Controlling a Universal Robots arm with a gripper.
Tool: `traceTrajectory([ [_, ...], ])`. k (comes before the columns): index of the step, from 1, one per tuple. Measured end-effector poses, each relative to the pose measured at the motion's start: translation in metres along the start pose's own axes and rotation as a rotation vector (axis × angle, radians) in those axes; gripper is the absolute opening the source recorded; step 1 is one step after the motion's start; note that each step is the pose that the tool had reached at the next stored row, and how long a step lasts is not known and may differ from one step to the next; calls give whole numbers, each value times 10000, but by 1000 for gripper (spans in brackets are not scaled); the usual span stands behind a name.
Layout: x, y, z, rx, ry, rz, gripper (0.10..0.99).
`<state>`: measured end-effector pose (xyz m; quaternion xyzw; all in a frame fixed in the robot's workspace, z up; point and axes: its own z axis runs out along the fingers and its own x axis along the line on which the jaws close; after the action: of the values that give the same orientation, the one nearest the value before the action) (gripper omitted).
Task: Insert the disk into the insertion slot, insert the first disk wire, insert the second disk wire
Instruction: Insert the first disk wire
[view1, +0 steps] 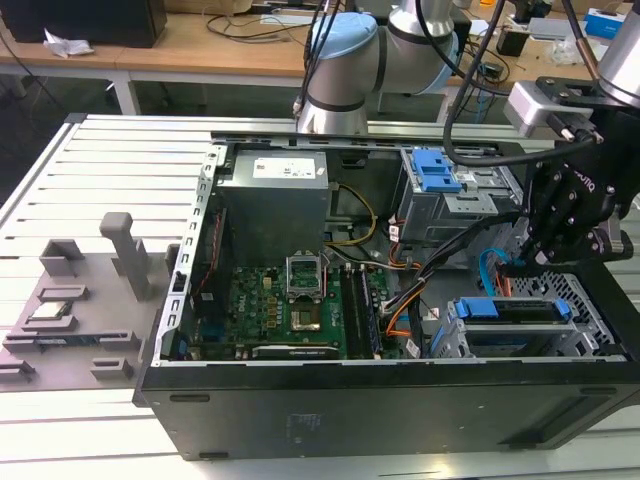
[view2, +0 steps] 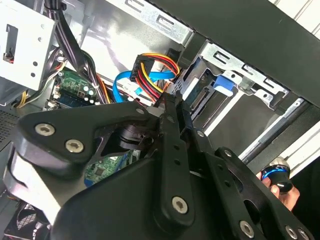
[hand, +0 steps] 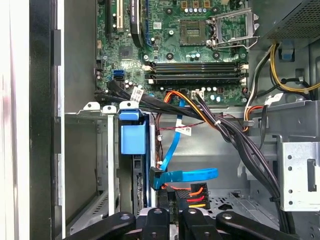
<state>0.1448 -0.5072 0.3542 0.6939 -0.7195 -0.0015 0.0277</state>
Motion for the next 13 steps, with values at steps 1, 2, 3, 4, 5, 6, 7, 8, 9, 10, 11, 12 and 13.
traceTrajectory([
  [1,13,-1,0,0,1,0,169],
  [2,24,-1,1,0,0,-1,169],
  [3,45,-2,2,0,0,-2,169],
  [4,61,-2,2,0,0,0,169],
  [5,78,-3,3,0,1,0,169],
  [6,101,-4,4,0,0,0,169],
  [7,117,-4,4,0,0,0,169],
  [8,135,-5,5,0,0,0,169],
  [9,151,-6,5,0,1,0,169],
  [10,174,-7,6,0,1,-1,169],
  [11,184,-7,7,0,1,0,169],
  [12,195,-7,8,0,0,0,169],
  [13,222,-8,9,0,0,0,169],
])
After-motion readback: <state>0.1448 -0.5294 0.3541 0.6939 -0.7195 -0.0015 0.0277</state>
